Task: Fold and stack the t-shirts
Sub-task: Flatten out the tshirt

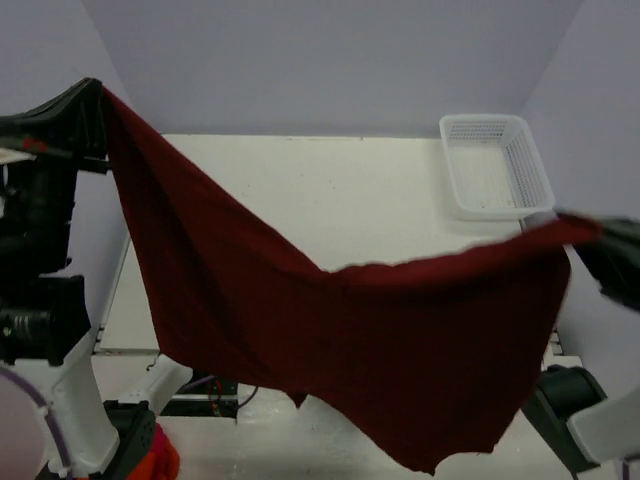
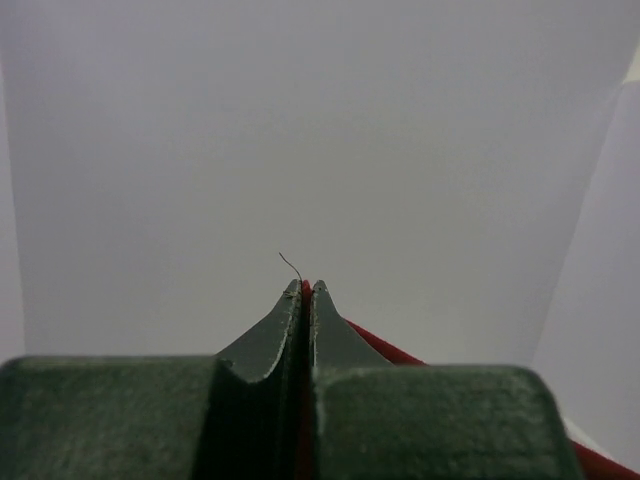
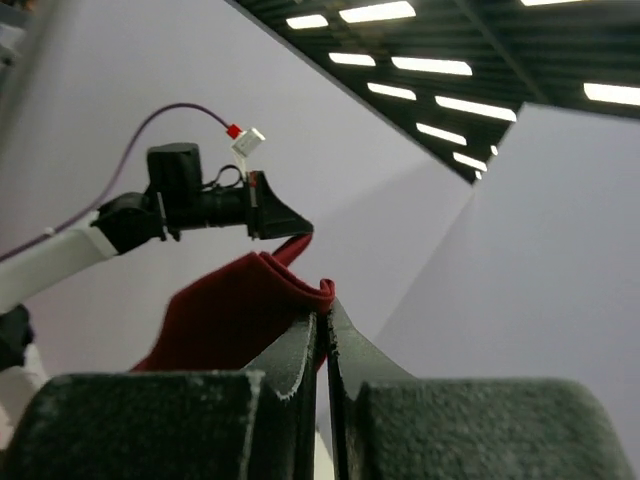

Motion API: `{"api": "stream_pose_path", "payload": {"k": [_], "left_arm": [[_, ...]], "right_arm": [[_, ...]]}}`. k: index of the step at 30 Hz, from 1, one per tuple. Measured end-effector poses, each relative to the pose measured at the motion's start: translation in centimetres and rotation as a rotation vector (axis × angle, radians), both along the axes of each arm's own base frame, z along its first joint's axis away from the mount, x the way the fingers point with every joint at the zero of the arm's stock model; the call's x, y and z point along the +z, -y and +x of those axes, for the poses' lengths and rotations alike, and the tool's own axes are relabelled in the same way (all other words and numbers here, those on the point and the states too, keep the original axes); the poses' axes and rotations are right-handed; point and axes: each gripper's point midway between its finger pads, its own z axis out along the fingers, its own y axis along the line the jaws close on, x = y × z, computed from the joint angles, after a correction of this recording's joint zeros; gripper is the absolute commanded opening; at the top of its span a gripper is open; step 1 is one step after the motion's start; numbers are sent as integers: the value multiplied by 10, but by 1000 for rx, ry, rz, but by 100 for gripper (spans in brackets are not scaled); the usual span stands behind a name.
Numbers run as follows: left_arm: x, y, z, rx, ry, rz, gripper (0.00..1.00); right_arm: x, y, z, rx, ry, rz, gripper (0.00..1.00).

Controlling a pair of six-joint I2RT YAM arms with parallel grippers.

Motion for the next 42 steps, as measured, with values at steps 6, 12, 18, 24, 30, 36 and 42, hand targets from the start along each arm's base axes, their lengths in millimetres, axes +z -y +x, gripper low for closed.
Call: {"api": "stream_pose_path", "payload": {"k": [6, 12, 18, 24, 30, 36, 42], "left_arm": [[-99, -14, 165, 93, -354, 1, 0], [-198, -31, 260, 200, -628, 23, 0], [-210, -41, 280, 251, -652, 46, 0], [-223, -44, 290, 269, -687, 58, 0], [-193, -47, 242, 284, -618, 60, 0], [-120, -48, 155, 288, -432, 34, 0], [-62, -42, 77, 252, -255, 25, 0]], "right_arm": [[-19, -33, 230, -146, -308, -22, 0], [-134, -20, 457, -474, -677, -17, 0], [-147, 22, 494, -770, -656, 26, 0], [-137, 42, 471, -920, -613, 41, 0], [-105, 21, 394, -915, -501, 13, 0], [-57, 25, 286, -836, -362, 69, 0], [-26, 63, 203, -766, -274, 173, 0]]}}
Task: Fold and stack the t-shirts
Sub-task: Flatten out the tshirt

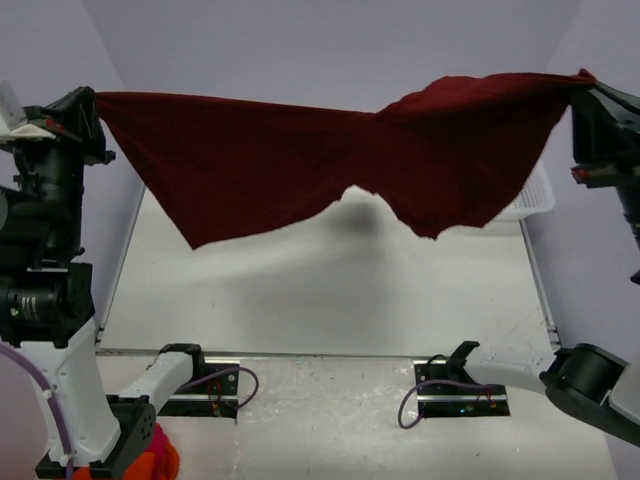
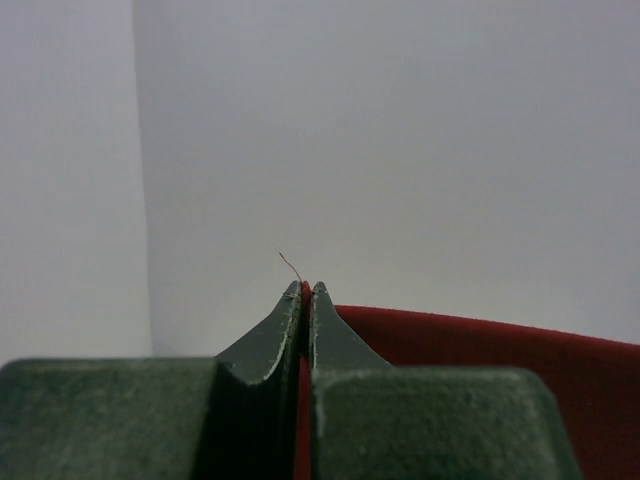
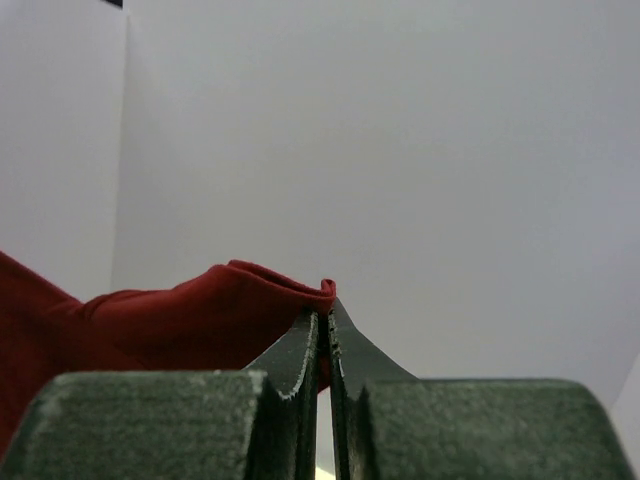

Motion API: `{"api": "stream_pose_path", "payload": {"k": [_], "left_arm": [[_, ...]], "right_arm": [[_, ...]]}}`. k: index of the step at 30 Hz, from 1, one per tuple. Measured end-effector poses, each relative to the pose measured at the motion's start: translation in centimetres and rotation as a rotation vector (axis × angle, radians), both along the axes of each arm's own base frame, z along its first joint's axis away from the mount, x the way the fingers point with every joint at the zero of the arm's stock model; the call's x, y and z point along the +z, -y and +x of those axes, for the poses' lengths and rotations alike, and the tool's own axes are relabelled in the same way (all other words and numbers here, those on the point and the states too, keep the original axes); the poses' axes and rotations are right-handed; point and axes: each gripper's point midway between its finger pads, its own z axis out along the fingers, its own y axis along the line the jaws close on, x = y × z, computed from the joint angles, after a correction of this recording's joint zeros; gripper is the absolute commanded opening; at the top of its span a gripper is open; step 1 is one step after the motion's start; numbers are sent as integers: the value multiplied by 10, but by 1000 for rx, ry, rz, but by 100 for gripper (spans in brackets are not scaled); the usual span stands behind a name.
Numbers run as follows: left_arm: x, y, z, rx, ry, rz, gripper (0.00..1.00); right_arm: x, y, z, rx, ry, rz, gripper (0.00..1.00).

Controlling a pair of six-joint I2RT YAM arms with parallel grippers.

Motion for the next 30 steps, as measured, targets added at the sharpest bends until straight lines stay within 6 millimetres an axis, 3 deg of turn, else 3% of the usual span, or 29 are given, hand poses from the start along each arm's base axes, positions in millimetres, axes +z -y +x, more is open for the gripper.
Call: {"api": "stream_pose_path", "payload": {"k": [4, 9, 13, 16, 18, 20, 23, 24, 27, 30], "left_arm": [[26, 6, -38, -33, 89, 8, 0], [37, 14, -46, -77, 120, 17, 0], [34, 19, -18, -106, 92, 9, 0], [3, 20, 34, -113, 5, -2, 0], [-44, 21, 83, -114, -118, -16, 0], [-100, 20, 129, -107, -251, -24, 0], [-212, 17, 197, -84, -502, -37, 0], [-255, 16, 214, -74, -594, -42, 0], [-365, 14, 240, -59, -832, -49, 0], [-430, 11, 251, -47, -971, -56, 0]], "right_arm": [[8, 26, -26, 3, 41, 42, 0], [14, 29, -29, 0, 58, 43, 0], [19, 14, -11, -31, 67, 9, 0], [6, -6, 25, -97, 32, -48, 0], [-14, -21, 62, -132, -26, -102, 0], [-44, -37, 113, -162, -112, -161, 0], [-99, -54, 194, -188, -248, -234, 0], [-131, -63, 226, -186, -314, -270, 0], [-226, -72, 295, -178, -515, -358, 0], [-311, -69, 345, -174, -686, -411, 0]]}}
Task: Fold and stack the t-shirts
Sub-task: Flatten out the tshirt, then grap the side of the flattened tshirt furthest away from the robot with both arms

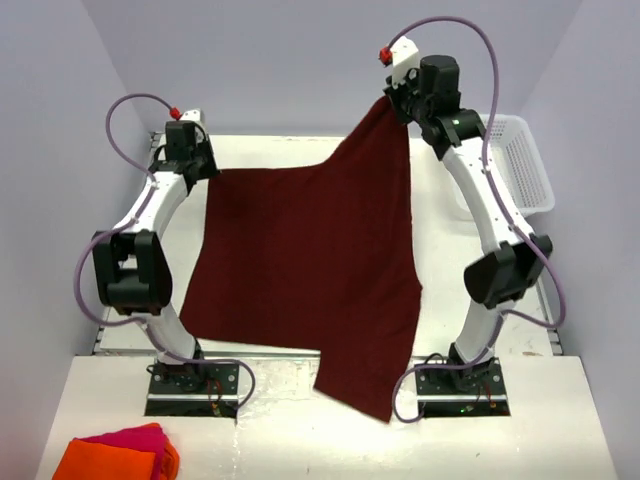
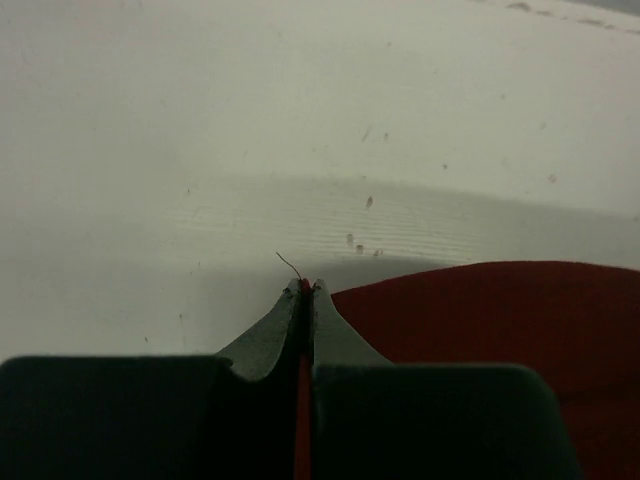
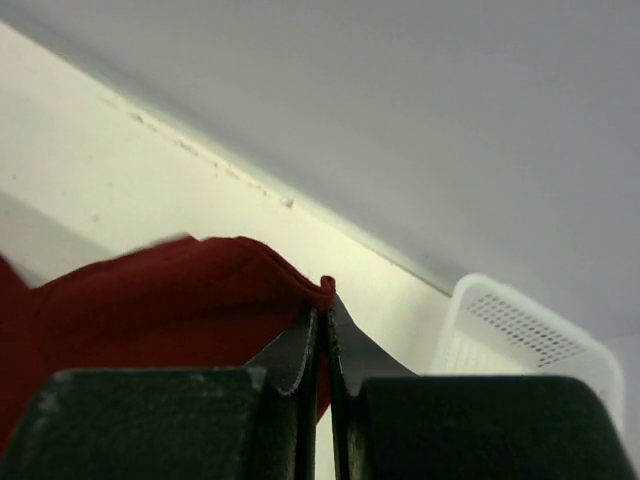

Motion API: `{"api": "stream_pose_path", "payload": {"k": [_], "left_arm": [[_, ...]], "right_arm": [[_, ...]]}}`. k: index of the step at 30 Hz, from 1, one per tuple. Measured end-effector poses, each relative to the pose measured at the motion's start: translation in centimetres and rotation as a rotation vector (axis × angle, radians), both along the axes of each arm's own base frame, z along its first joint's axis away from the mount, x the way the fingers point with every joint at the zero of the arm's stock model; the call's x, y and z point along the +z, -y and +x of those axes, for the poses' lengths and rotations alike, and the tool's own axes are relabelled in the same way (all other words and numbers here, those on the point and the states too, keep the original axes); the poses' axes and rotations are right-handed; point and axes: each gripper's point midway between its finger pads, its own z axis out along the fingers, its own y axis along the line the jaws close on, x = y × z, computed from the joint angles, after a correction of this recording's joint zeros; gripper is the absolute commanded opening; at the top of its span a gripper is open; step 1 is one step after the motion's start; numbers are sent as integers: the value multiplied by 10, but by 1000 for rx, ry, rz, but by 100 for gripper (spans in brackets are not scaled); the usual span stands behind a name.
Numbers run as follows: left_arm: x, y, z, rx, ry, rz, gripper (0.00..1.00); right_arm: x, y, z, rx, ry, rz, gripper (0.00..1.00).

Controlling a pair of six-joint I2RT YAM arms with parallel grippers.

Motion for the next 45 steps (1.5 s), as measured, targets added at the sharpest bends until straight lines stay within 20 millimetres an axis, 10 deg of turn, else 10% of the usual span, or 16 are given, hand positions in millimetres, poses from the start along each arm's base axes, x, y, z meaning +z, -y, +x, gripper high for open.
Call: {"api": "stream_pose_path", "payload": {"k": [6, 19, 24, 30, 45], "left_arm": [[-48, -15, 37, 31, -76, 8, 0], [-109, -26, 113, 27, -104, 32, 0], [-100, -24, 144, 10, -45, 28, 0], [-90, -23, 149, 0, -10, 21, 0], [-144, -19, 103, -9, -168, 8, 0]], "right_arm": [[-87, 9, 53, -16, -161, -13, 0], [-158, 13, 124, -14, -224, 42, 0], [-169, 26, 127, -29, -250, 60, 0], [-172, 34, 128, -43, -257, 71, 0], [-239, 34, 85, -63, -472, 101, 0]]}}
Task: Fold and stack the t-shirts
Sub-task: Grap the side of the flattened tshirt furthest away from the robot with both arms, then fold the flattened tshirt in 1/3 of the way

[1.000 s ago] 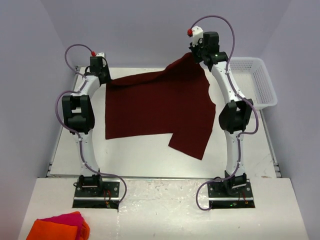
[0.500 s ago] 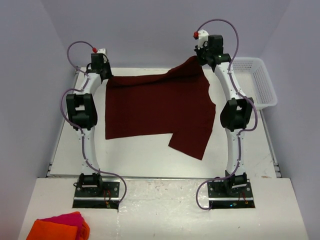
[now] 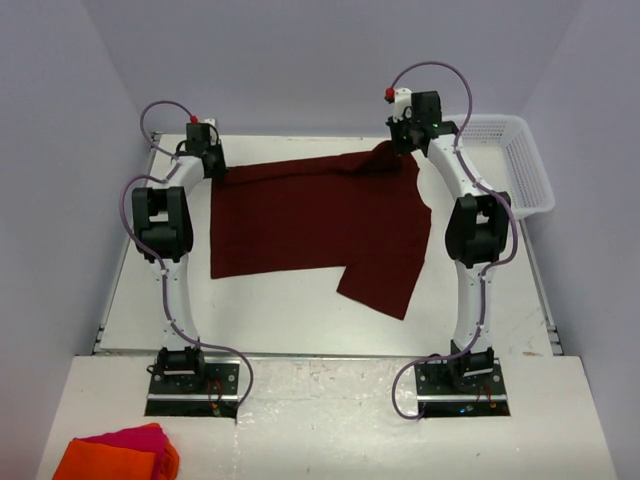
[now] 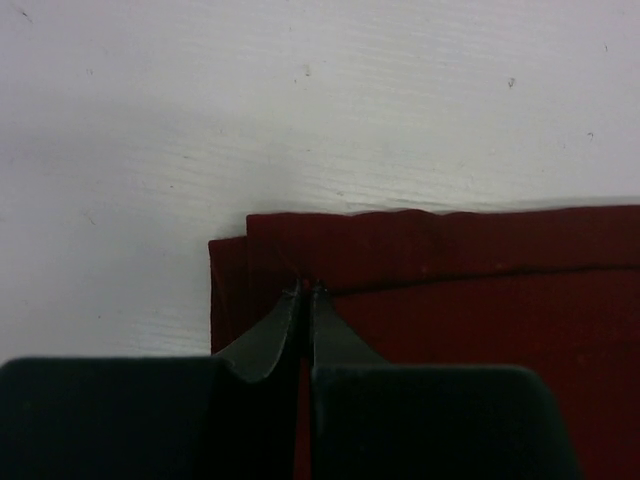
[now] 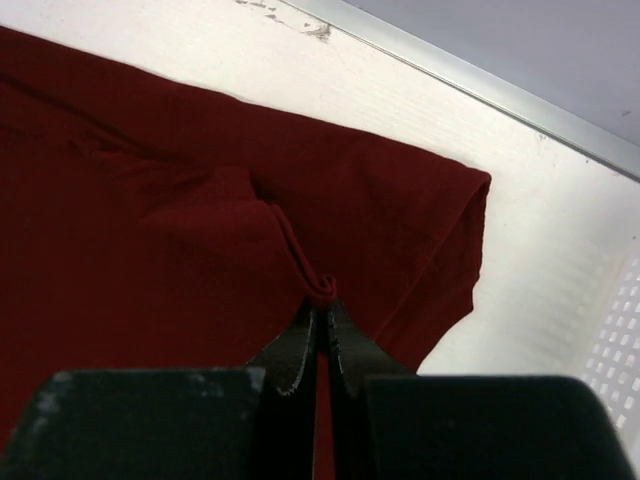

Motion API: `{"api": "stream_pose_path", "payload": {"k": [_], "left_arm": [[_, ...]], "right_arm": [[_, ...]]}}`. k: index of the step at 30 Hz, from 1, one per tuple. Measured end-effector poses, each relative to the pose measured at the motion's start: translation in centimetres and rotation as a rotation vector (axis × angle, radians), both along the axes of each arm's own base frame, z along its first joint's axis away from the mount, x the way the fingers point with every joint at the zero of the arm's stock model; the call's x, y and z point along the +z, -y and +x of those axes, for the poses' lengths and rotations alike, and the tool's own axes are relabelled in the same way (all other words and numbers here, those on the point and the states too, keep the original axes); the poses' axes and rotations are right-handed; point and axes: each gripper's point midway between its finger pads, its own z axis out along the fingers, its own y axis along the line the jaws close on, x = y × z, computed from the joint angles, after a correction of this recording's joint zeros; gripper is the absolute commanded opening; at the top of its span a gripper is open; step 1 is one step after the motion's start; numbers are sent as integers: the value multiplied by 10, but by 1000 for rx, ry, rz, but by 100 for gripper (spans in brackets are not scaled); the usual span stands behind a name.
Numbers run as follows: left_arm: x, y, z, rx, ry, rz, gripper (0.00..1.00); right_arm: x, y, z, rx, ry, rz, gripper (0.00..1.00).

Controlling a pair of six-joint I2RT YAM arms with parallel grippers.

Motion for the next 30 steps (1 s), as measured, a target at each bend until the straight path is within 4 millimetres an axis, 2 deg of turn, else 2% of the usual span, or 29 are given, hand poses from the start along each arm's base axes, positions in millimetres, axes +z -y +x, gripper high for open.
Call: {"api": "stream_pose_path", "payload": {"k": [9, 17, 19, 20, 22, 23, 24, 26, 27, 28, 29, 30], "left_arm": [[-2, 0, -5, 4, -13, 1, 0], [-9, -1, -13, 25, -43, -7, 0], [-11, -3, -17, 48, -52, -7, 11], [-11, -5, -21, 62, -59, -4, 12], [-12, -9, -34, 108, -82, 0, 23], [-12, -11, -44, 137, -100, 3, 27], [-11, -14, -54, 166, -117, 5, 43], [-8, -19, -77, 236, -153, 7, 57], [-3, -21, -88, 269, -156, 4, 77], [3, -23, -98, 292, -160, 4, 84], [10, -23, -105, 310, -158, 0, 97], [21, -24, -108, 325, -143, -6, 100]], "right_arm": [[-8, 4, -29, -17, -50, 10, 0], [-36, 9, -58, -31, -129, -2, 0], [-42, 13, -64, -46, -148, -12, 0], [-46, 15, -69, -54, -161, -17, 0], [-52, 21, -80, -87, -182, -31, 0], [-55, 25, -87, -108, -195, -39, 7], [-58, 27, -95, -124, -210, -41, 36], [-63, 33, -114, -169, -244, -43, 58], [-63, 36, -120, -191, -252, -47, 85], [-62, 38, -125, -206, -256, -45, 91], [-60, 39, -128, -219, -256, -46, 93], [-57, 39, -130, -228, -252, -48, 95]]}}
